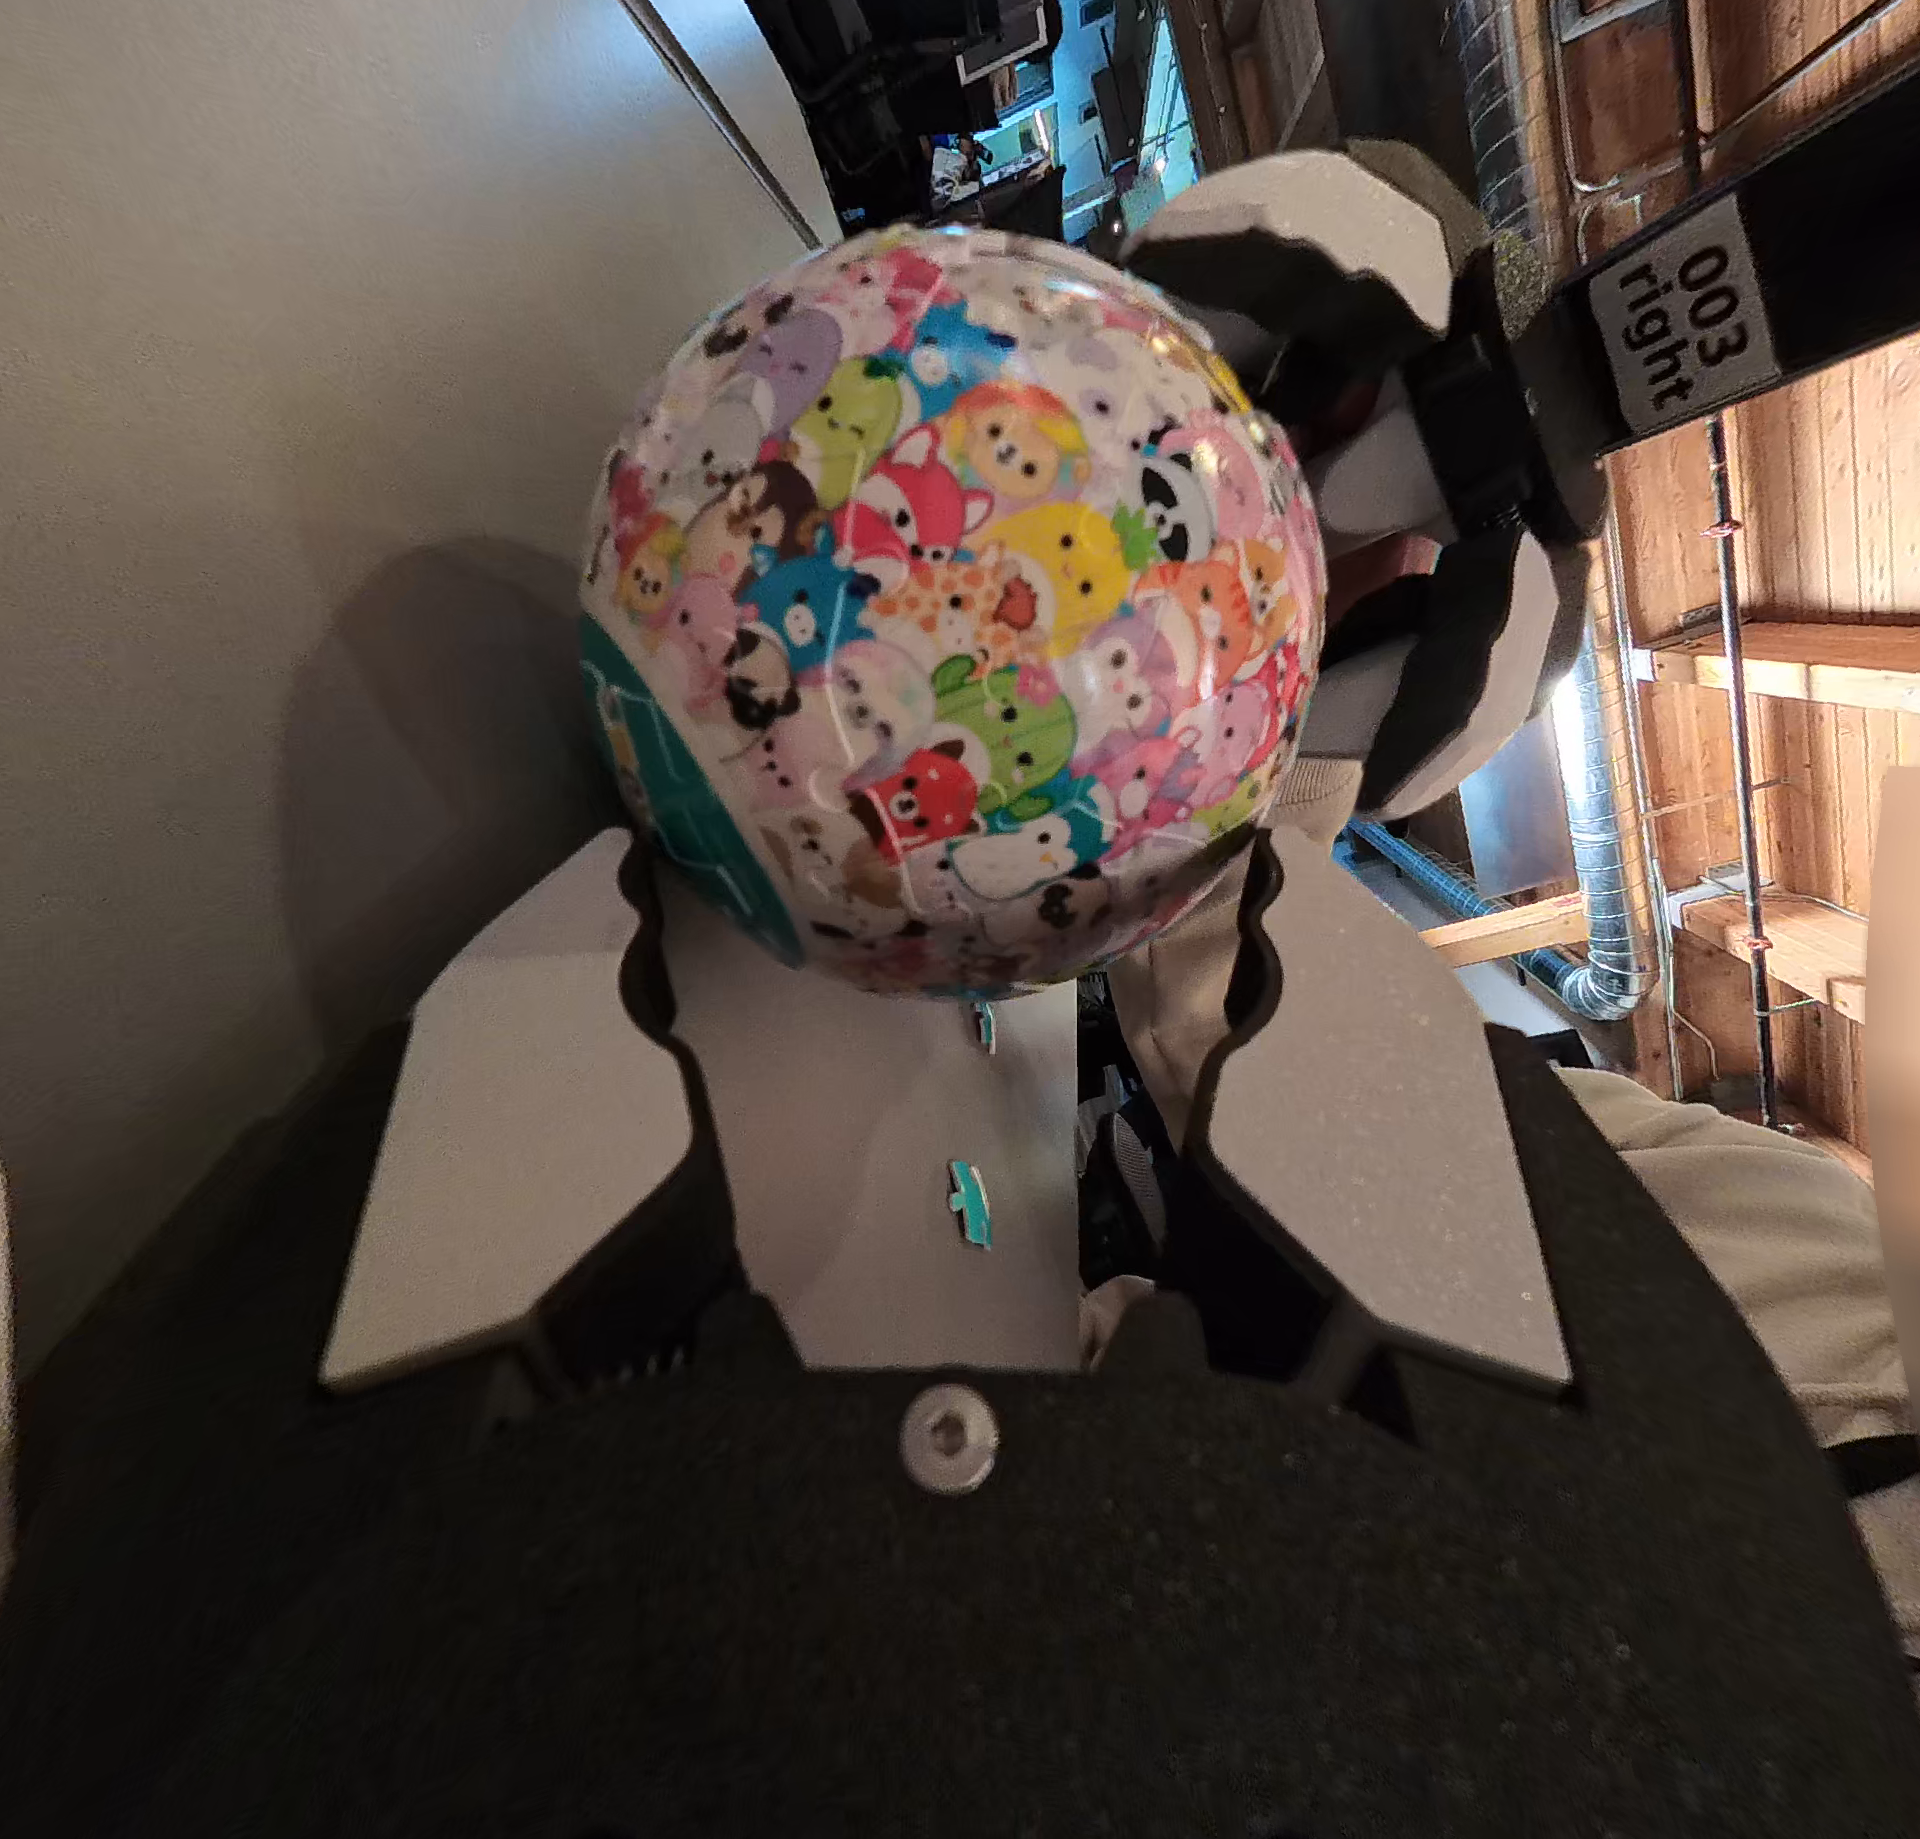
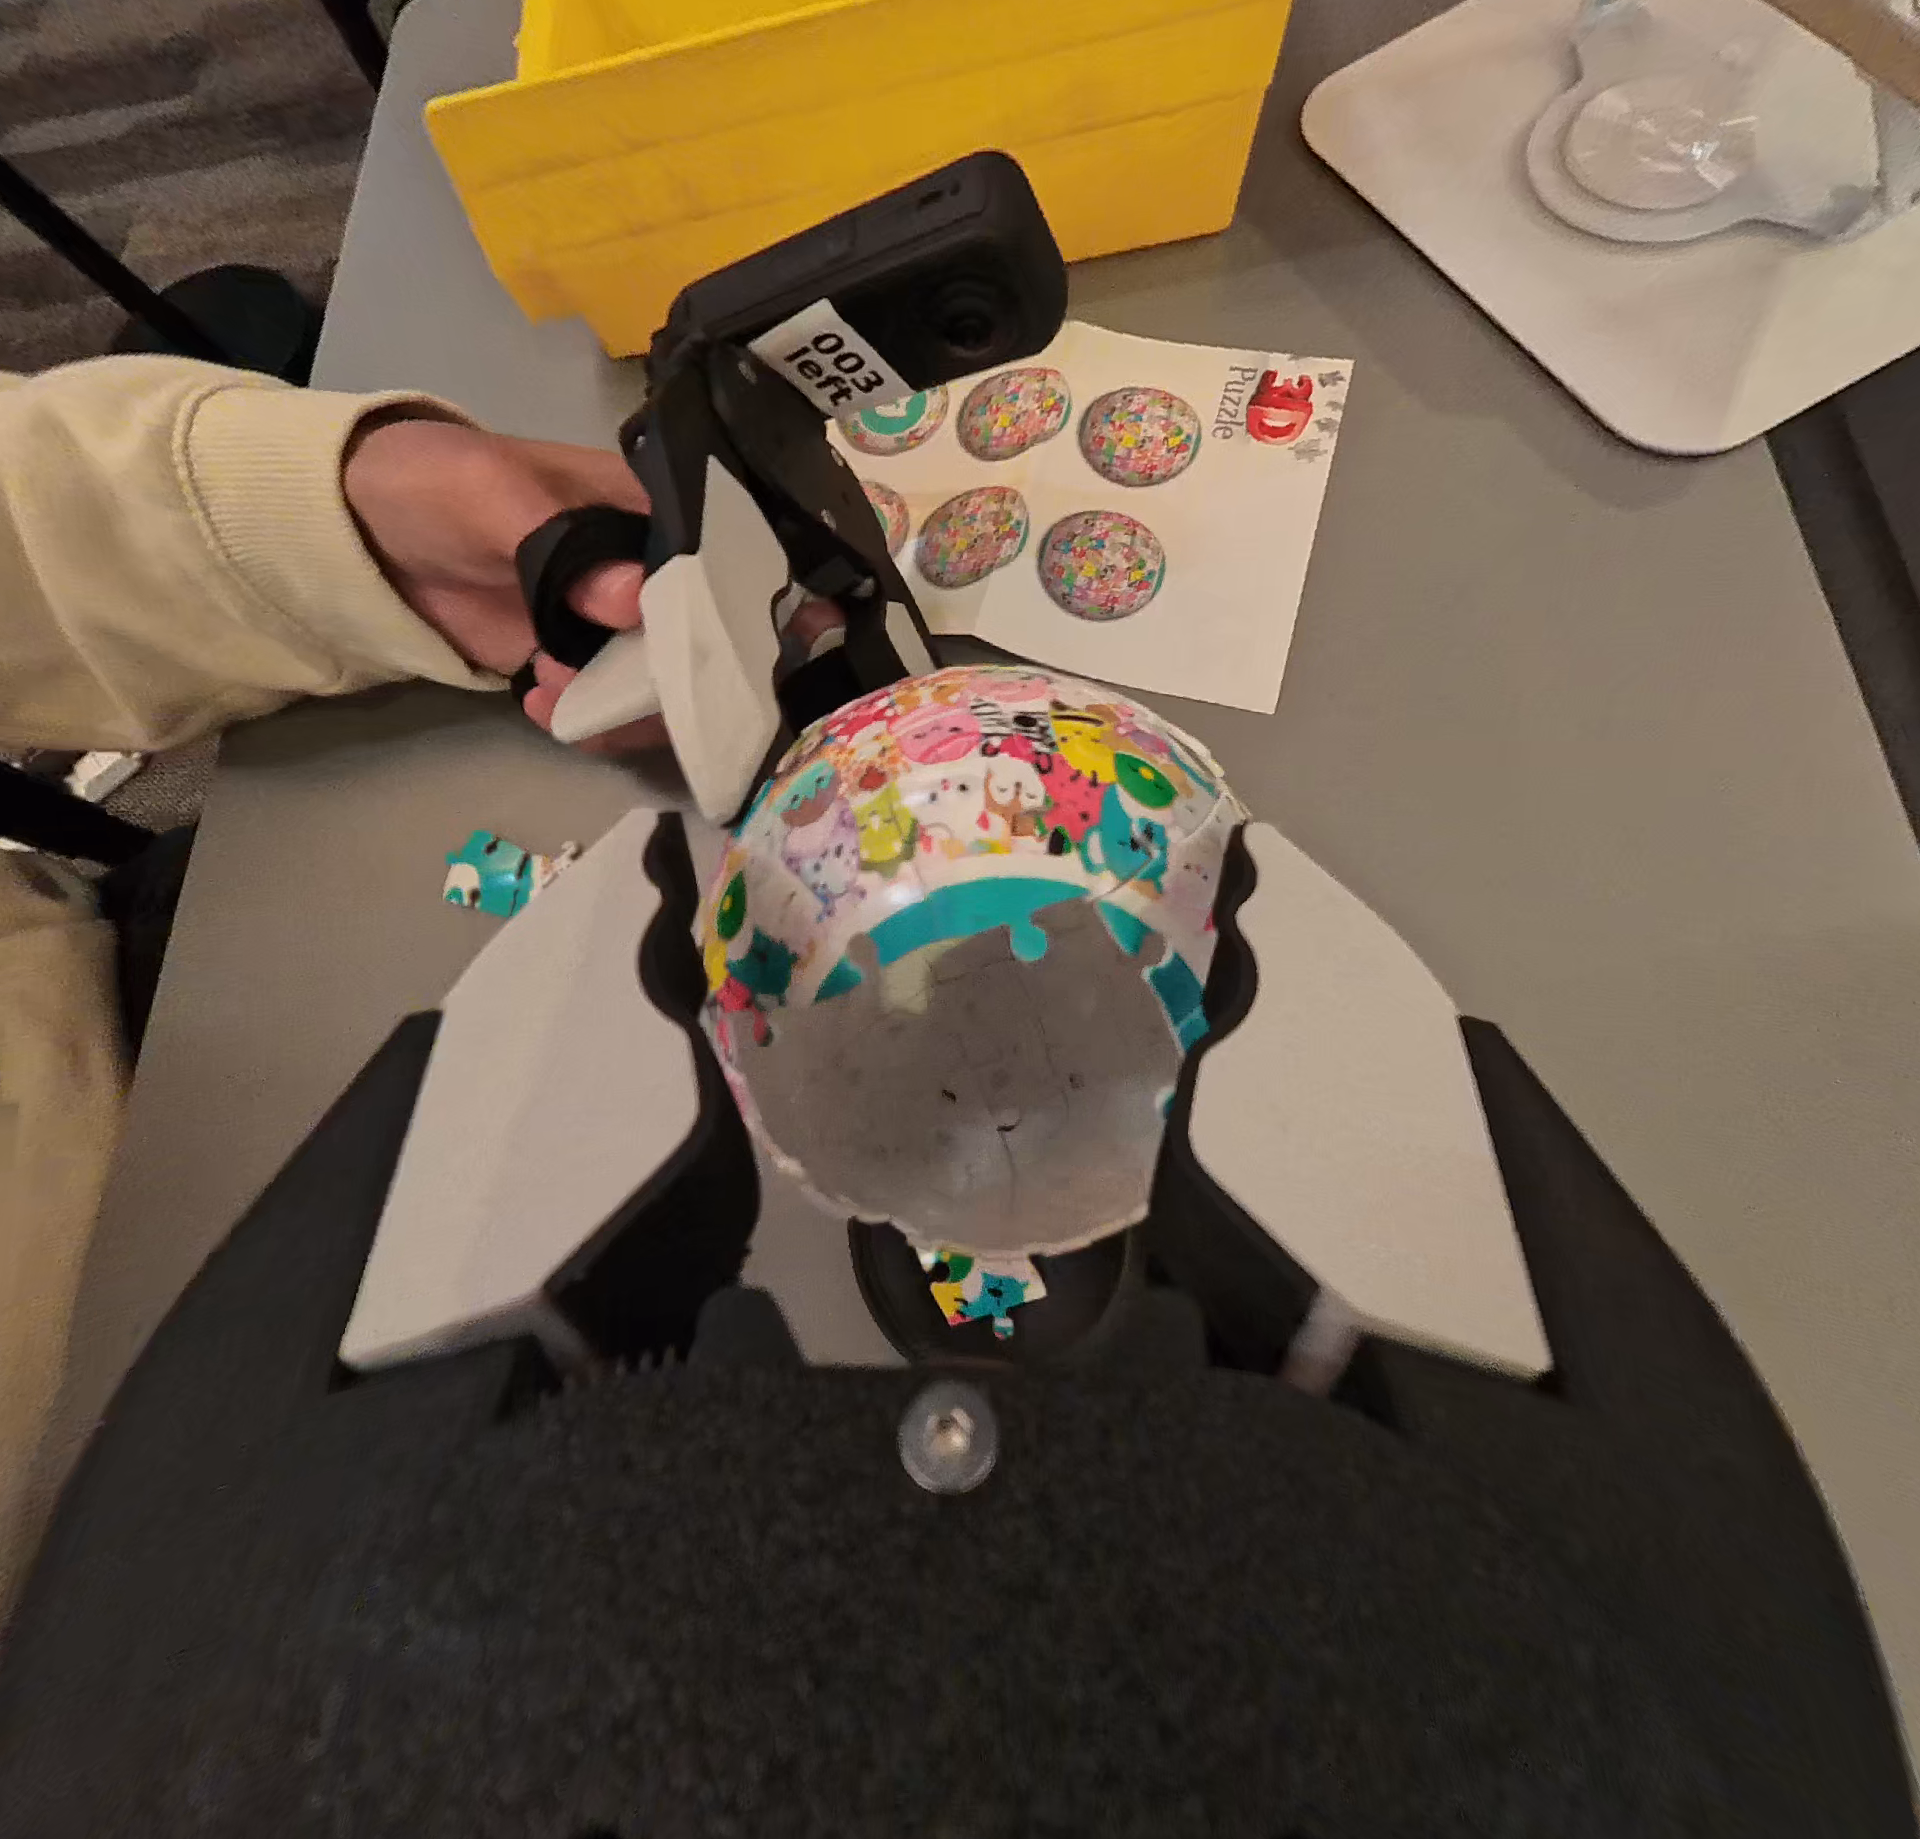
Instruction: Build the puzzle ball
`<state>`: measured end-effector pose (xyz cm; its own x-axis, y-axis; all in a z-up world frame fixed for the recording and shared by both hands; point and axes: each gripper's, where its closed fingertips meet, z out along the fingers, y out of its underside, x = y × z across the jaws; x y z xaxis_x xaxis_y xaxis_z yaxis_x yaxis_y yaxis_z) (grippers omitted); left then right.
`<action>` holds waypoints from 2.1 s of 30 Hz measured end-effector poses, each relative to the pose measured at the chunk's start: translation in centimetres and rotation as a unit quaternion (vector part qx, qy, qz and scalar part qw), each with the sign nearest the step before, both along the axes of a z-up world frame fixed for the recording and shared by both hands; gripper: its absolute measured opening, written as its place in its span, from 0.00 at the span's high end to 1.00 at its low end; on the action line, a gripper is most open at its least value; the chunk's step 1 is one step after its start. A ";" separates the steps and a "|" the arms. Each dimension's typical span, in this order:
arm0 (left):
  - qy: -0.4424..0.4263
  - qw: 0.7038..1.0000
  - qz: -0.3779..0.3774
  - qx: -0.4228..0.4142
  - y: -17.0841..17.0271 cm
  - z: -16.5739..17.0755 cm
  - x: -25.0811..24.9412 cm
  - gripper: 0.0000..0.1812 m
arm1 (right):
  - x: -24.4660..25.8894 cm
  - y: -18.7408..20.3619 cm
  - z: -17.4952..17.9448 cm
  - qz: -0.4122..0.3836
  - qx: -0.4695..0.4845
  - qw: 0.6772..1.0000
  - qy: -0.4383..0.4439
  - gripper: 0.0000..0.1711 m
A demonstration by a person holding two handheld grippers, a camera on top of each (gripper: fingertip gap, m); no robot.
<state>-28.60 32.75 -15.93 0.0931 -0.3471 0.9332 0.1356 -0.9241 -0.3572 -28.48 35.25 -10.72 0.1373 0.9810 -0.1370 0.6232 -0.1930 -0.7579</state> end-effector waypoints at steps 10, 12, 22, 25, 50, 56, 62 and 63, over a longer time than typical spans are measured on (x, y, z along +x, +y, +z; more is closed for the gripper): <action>0.016 1.000 -0.010 0.007 0.1 -0.3 0.1 0.47 | 6.0 0.3 0.0 -0.004 0.064 0.997 0.033 0.50; 0.014 1.000 -0.013 0.008 0.1 -0.2 0.2 0.48 | 7.9 -0.4 -3.2 0.005 0.037 0.999 0.008 0.54; 0.048 0.999 0.005 0.026 -0.1 0.3 -1.5 0.47 | 4.0 3.9 1.7 -0.043 0.097 0.979 0.174 0.48; 0.085 0.995 0.029 0.046 0.0 0.3 -3.0 0.46 | 0.8 4.3 1.0 0.004 0.083 0.990 0.113 0.38; 0.120 0.990 0.056 0.039 0.1 -0.5 -6.3 0.44 | 9.9 -2.0 -9.2 0.058 0.040 0.994 -0.089 0.76; 0.121 0.991 0.042 0.040 -0.3 -0.8 -5.3 0.44 | 9.0 -1.8 -11.5 0.090 0.060 0.982 -0.155 0.80; 0.119 0.992 0.033 0.039 -0.7 -0.9 -4.5 0.44 | 9.6 -1.4 -11.4 0.073 0.076 0.977 -0.187 0.83; 0.119 0.992 0.033 0.039 -0.7 -0.9 -4.5 0.44 | 10.3 -1.2 -11.0 0.062 0.089 0.975 -0.195 0.83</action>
<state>-33.10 32.06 -16.88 0.3322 -0.4033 0.8527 0.0975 -0.8845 -0.4563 -18.22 34.07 -21.73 0.0242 0.9968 0.0762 0.8807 0.0148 -0.4735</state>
